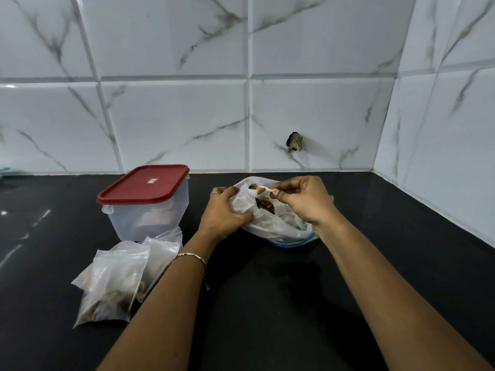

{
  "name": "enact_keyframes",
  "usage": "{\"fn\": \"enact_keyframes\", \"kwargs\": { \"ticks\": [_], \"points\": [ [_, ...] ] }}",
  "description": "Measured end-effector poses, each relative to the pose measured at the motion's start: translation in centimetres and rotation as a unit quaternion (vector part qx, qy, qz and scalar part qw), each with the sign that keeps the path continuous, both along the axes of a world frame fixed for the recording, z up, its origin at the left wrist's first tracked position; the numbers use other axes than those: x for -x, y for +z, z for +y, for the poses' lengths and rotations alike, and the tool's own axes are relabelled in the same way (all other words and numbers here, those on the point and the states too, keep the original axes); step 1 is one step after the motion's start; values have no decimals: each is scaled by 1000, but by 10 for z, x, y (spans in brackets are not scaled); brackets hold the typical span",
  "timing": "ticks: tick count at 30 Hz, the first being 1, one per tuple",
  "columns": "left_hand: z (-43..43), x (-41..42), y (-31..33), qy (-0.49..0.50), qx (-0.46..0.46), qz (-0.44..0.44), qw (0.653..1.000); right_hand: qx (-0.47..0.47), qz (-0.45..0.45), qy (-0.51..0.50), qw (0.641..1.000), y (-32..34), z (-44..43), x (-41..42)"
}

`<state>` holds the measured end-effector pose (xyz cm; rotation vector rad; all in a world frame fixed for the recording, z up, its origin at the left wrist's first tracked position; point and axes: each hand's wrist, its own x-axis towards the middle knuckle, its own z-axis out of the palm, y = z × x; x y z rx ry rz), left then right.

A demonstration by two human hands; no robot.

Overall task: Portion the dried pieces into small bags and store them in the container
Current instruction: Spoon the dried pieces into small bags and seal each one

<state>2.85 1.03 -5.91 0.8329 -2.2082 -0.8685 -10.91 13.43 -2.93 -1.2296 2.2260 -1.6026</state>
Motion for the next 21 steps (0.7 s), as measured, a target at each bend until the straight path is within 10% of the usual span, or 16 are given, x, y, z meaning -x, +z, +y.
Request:
{"fn": "enact_keyframes", "kwargs": {
  "ticks": [9,15,21],
  "points": [
    [6,4,3,11,34,-8,999,-53,168,-62,982,9,10,-27],
    [6,5,1,22,-2,27,999,-24,429,-86,899,7,13,-47],
    [5,5,1,7,-34,57,998,-22,501,-89,861,5,10,-49]
  ]
}}
